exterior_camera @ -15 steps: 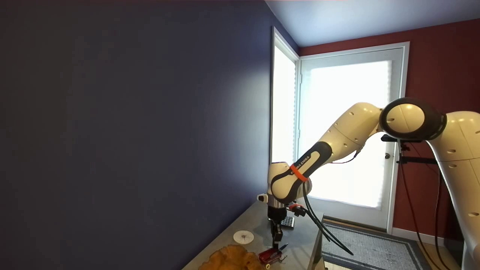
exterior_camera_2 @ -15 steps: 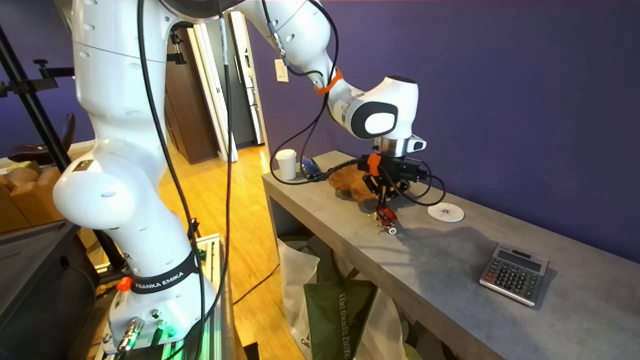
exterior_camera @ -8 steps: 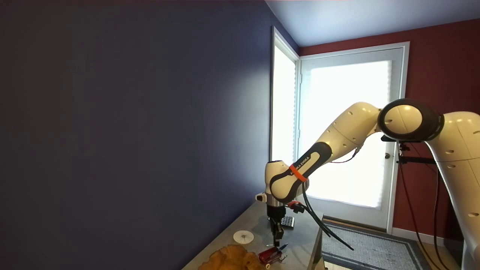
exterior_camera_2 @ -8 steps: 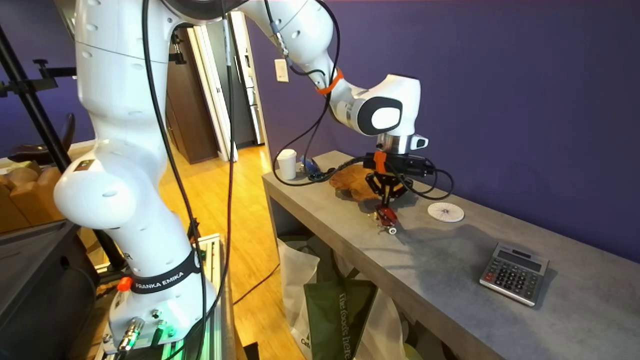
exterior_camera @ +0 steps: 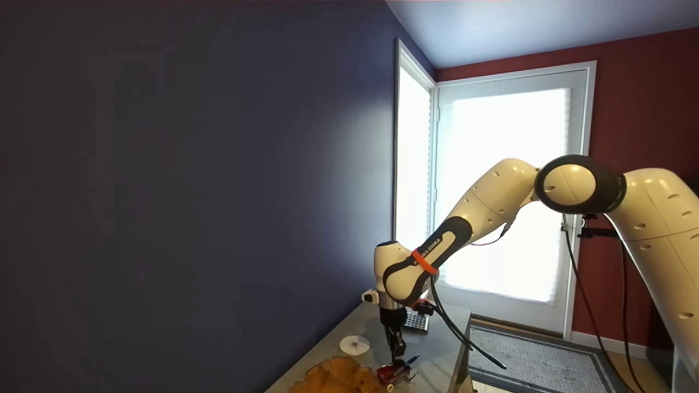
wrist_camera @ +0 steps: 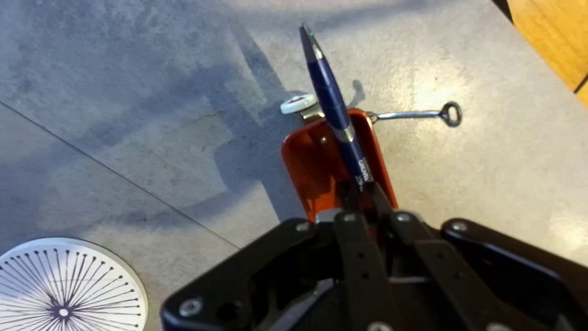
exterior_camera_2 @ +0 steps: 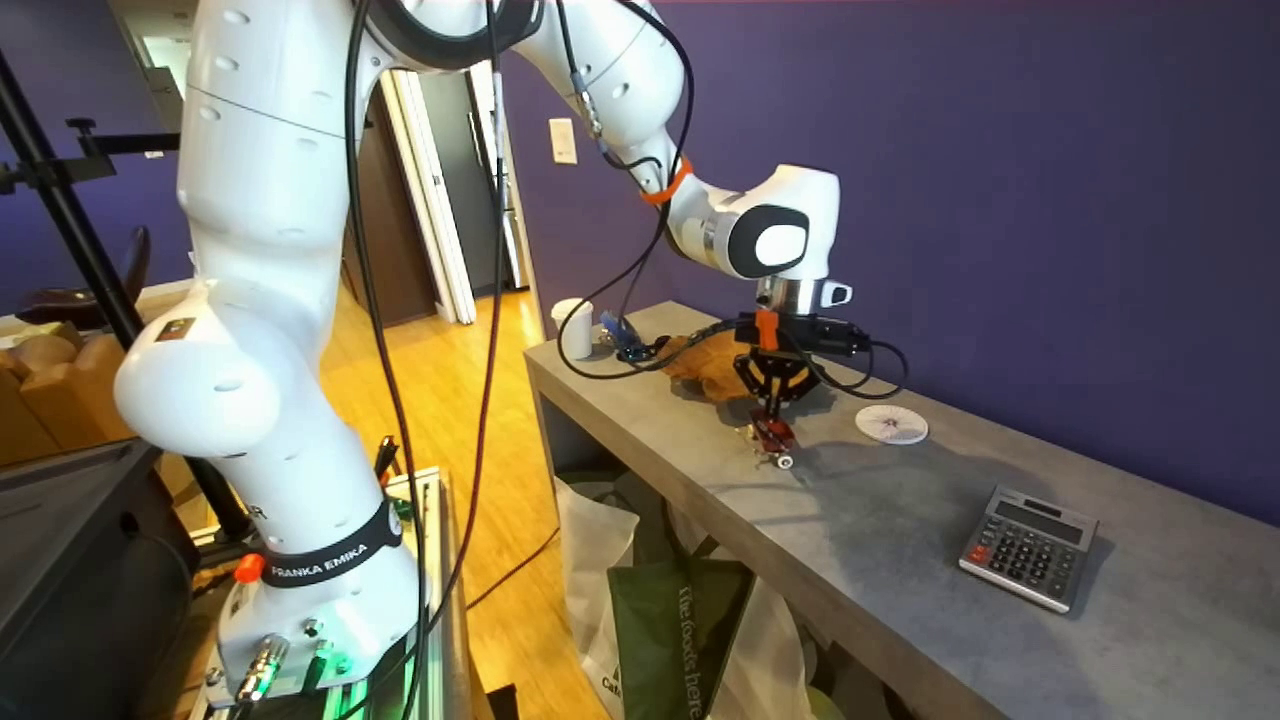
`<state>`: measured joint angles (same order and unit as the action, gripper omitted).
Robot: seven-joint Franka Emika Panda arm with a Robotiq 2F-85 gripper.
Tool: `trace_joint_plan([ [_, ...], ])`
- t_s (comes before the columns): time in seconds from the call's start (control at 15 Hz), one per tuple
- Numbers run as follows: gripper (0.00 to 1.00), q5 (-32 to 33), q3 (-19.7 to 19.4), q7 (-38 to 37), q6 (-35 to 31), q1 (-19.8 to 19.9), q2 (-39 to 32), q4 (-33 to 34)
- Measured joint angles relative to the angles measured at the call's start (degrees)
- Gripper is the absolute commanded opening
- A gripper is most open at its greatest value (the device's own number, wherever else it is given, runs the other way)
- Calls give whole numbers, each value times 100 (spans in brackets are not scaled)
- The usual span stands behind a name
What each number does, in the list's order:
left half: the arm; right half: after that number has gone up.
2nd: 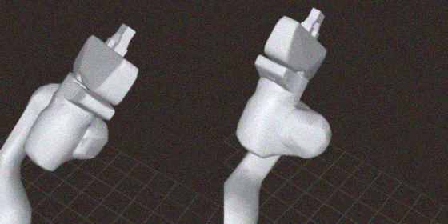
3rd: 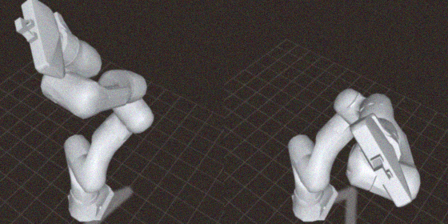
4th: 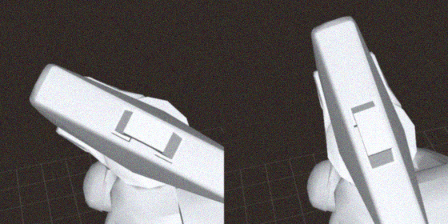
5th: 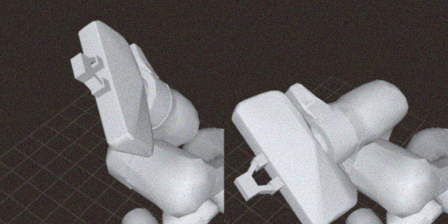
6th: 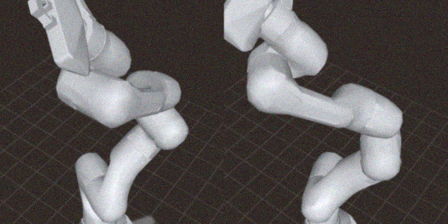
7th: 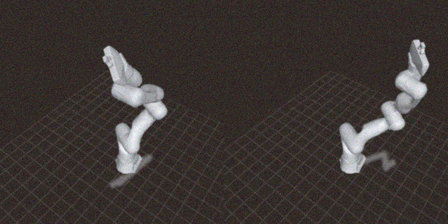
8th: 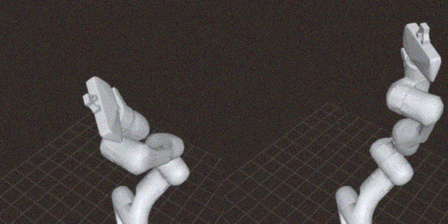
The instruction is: Move the small, white object to the red toy
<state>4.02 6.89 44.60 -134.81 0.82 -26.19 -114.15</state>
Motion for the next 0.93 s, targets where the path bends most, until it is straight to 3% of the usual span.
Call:
trace_joint_plan([
  [0.27, 2, 98, 0, -15, 74, -50, -153, 192],
  [0.33, 20, 119, 0, -15, 93, -55, -176, 225],
  [0.4, 26, 142, 0, -17, 120, -59, -195, 257],
  [0.47, 41, 165, 0, -19, 153, -64, -206, 280],
  [0.6, 55, 198, 0, -22, 224, -73, -215, 316],
  [0.93, 68, 222, 0, -23, 326, -93, -222, 374],
])
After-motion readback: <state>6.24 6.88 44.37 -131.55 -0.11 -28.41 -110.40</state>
